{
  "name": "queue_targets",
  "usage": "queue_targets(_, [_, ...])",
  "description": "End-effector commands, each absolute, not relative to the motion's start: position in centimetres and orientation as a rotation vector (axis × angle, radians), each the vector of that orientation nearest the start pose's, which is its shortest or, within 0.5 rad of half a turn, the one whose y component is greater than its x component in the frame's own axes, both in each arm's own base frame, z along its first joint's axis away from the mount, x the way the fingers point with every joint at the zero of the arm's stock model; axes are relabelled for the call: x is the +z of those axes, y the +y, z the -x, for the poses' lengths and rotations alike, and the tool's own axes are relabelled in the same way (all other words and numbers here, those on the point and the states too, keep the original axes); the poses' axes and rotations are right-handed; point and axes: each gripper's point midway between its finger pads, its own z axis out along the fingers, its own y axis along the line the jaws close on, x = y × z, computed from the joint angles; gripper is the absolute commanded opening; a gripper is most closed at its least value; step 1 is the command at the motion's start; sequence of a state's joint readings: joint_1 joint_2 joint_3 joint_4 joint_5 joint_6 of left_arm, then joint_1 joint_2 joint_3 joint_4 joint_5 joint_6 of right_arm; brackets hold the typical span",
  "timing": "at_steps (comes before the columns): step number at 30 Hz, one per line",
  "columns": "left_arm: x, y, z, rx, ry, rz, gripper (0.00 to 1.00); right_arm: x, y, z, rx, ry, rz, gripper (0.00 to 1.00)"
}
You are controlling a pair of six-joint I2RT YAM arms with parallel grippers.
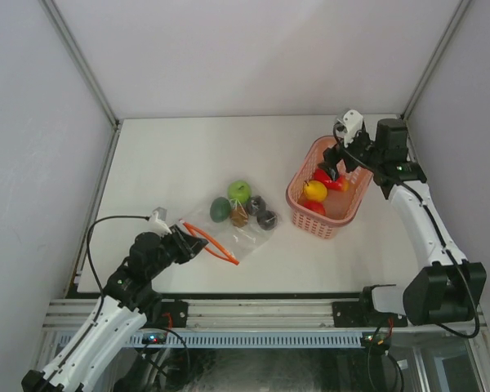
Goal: Open the zip-top bag and remove the fake food
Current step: Place the fake fruit in the bin, then pick up the fake fruit from the zipper food storage bag.
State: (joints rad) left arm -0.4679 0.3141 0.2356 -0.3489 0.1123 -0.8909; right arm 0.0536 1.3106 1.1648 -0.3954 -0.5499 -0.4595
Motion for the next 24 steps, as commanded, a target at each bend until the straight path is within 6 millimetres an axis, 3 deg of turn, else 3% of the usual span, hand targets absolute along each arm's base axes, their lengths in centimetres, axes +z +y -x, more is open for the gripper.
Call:
queue_targets(1, [11.1, -15.4, -18.6, -0.985, 2.074, 0.365, 0.26, 29.1, 12.8, -35.3, 0.491, 1.646, 0.913, 1.00])
queue_targets(7, [11.1, -15.4, -19.2, -0.977, 2.049, 0.359, 0.27, 32.5, 15.4, -32.6, 0.704, 1.490, 0.968, 1.00])
queue_targets(10, [11.3, -15.4, -19.4, -0.985, 2.034, 0.360, 0.29, 33.8, 17.3, -30.5, 0.834, 1.382, 1.071, 1.00])
queue_targets(14, [11.2, -15.5, -19.4, -0.997, 2.020, 0.361, 0.34, 34.8, 19.8, -28.4, 0.865, 1.263, 1.232, 0.99])
queue_targets(21, [10.1, -15.1, -19.6, -0.992, 1.997, 0.411, 0.52, 31.5, 24.7, -25.6, 0.829, 1.107, 1.617, 0.98])
queue_targets(24, [10.1, -14.9, -19.6, -0.993, 1.977, 0.424, 0.55, 29.6, 26.6, -24.8, 0.790, 1.048, 1.761, 0.97])
